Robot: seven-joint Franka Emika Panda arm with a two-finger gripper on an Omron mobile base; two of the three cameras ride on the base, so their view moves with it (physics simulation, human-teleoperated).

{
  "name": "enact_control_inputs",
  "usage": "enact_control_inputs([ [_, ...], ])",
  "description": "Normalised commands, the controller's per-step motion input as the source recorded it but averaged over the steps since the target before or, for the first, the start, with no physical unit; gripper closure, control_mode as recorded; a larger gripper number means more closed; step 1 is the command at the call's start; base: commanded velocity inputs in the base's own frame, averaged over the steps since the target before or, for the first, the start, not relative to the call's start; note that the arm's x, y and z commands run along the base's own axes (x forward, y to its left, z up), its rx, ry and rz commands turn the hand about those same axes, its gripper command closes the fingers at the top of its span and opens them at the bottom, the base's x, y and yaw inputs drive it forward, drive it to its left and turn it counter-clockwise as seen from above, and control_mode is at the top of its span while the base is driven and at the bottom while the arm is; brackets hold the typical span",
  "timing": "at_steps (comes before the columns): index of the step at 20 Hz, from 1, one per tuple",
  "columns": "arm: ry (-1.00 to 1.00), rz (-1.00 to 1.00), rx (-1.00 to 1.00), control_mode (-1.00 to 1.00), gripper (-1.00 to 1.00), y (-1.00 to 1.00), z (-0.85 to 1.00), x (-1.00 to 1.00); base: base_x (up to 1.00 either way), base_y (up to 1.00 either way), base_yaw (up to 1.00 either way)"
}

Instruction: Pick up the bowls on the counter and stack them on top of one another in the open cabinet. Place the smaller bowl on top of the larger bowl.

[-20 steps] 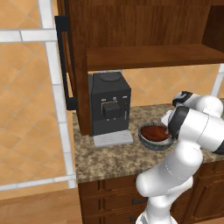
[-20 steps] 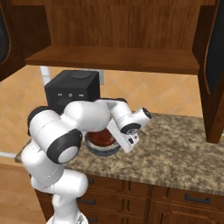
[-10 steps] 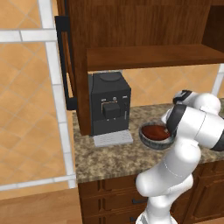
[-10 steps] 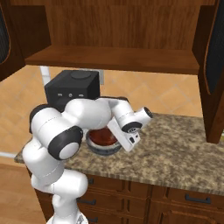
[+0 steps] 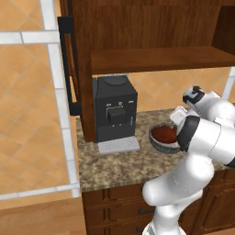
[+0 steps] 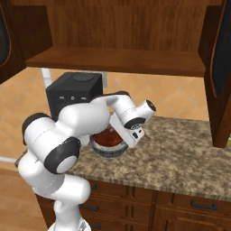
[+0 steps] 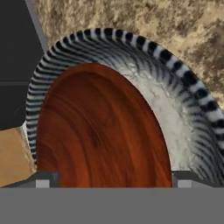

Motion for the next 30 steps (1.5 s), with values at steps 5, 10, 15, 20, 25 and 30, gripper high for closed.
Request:
enact_control_inputs([
  [5, -0.13, 0.00, -0.04, -1.00, -1.00, 0.05, 0.40, -0.05, 0.00, 0.00, 0.00],
  [10, -0.11, 0.00, 0.00, -1.00, -1.00, -0.11, 0.03, -0.20, 0.00, 0.00, 0.00],
  [15, -0.02, 0.00, 0.01, -1.00, -1.00, -0.50, 0.00, -0.32, 0.00, 0.00, 0.00],
  [20, 0.01, 0.03, 0.00, -1.00, -1.00, 0.00, -0.30, -0.05, 0.00, 0.00, 0.00],
  [25, 0.07, 0.01, 0.00, -1.00, -1.00, 0.00, -0.51, 0.00, 0.00, 0.00, 0.00],
  [30, 0.04, 0.00, 0.00, -1.00, -1.00, 0.01, -0.34, 0.00, 0.00, 0.00, 0.00],
])
